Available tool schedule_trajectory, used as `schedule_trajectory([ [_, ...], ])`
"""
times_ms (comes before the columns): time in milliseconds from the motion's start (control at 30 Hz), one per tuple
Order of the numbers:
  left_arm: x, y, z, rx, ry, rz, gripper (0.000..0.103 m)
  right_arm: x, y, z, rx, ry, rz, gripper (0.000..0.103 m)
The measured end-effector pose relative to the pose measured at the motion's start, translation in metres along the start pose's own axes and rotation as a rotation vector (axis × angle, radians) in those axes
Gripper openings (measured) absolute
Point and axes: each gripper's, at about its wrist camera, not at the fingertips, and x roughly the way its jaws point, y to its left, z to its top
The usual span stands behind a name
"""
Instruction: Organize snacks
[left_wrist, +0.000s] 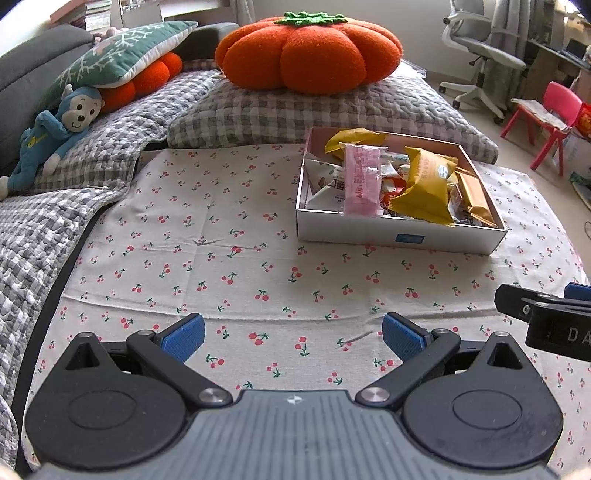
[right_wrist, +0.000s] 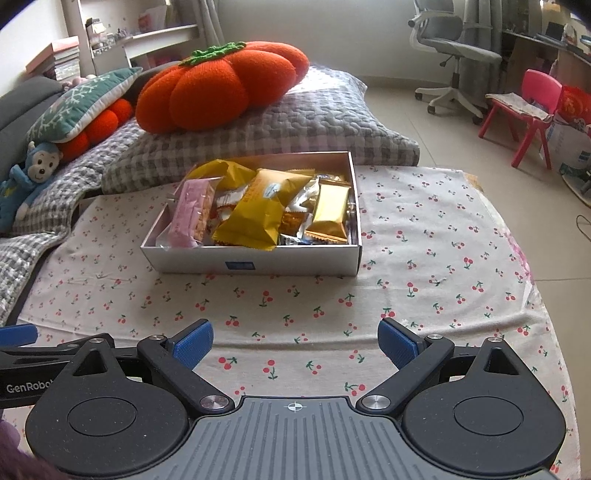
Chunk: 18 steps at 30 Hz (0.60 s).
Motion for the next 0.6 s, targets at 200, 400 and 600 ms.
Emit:
schedule_trajectory([
  [200,-0.0006,-0.0002,0.0001,0.003,-0.006,0.002,0.103,0.0003,0.0000,-0.0006,-0.001,0.001,0.000,0.097],
  [400,-0.0021,-0.0016,0.0007,0.013,-0.015,0.003,0.102,0.0004,-0.0001,-0.0006,-0.001,0.001,0.000,0.097],
  [600,-0.0022,-0.0016,0.0009,0.014,-0.016,0.003,0.102,0.0008,0.0011,-0.0026,-0.005,0.002,0.000,0.097],
])
